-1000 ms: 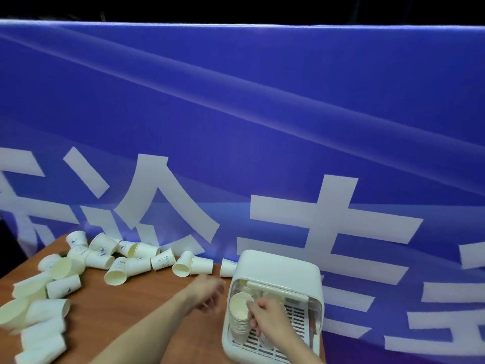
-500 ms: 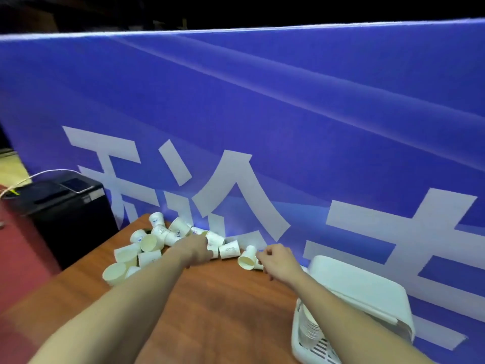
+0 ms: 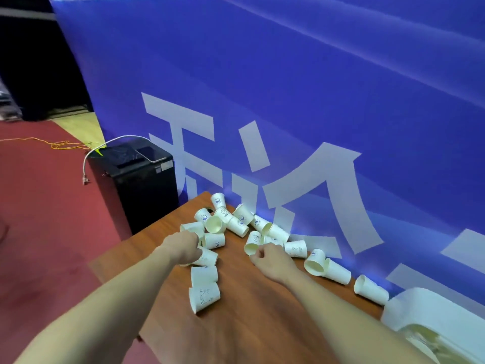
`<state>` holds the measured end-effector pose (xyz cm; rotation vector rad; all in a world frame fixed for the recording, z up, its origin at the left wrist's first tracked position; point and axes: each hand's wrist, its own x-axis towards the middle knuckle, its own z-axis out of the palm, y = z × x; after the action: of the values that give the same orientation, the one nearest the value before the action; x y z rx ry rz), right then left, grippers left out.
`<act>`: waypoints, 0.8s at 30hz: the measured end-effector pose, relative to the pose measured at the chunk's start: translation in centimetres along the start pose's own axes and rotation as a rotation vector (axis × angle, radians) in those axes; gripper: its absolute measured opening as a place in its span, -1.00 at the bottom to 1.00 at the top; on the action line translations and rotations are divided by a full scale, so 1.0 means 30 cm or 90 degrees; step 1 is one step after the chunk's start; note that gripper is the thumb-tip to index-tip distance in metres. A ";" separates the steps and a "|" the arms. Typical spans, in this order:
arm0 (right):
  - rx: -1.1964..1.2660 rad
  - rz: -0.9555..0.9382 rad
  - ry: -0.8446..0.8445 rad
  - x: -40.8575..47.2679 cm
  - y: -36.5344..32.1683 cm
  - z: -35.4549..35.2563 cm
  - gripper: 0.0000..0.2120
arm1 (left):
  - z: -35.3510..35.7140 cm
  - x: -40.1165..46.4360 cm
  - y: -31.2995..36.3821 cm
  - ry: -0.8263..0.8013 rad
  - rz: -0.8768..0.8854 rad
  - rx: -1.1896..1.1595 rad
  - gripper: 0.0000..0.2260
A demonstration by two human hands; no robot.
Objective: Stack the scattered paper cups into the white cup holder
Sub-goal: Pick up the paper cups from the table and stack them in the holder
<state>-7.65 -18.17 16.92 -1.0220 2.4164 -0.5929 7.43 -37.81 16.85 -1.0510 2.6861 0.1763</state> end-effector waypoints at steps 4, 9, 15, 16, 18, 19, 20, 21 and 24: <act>-0.032 -0.012 -0.040 0.099 -0.095 0.125 -0.75 | 0.070 0.043 -0.133 -0.012 -0.005 -0.025 -0.84; -0.098 -0.001 -0.133 0.171 -0.147 0.331 -0.78 | 0.214 0.103 -0.238 -0.044 -0.041 -0.114 -0.80; -0.168 0.031 -0.197 0.238 -0.175 0.509 -0.77 | 0.366 0.190 -0.268 -0.078 -0.061 -0.220 -0.81; -0.189 0.033 -0.204 0.246 -0.180 0.533 -0.80 | 0.393 0.203 -0.268 -0.088 -0.065 -0.235 -0.80; -0.224 0.033 -0.215 0.258 -0.187 0.574 -0.76 | 0.439 0.232 -0.265 -0.111 -0.079 -0.270 -0.76; -0.243 0.031 -0.218 0.269 -0.190 0.590 -0.70 | 0.461 0.251 -0.263 -0.120 -0.081 -0.284 -0.74; -0.260 0.032 -0.222 0.277 -0.196 0.604 -0.65 | 0.482 0.270 -0.261 -0.125 -0.079 -0.293 -0.74; -0.279 0.031 -0.228 0.286 -0.200 0.618 -0.60 | 0.497 0.288 -0.256 -0.131 -0.080 -0.299 -0.74; -0.309 0.051 -0.260 0.303 -0.214 0.661 -0.50 | 0.543 0.330 -0.242 -0.140 -0.105 -0.321 -0.71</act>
<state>1.13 -33.17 2.27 -1.0937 2.2522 0.2323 8.41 -46.25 -1.69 -1.2907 2.3938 0.9156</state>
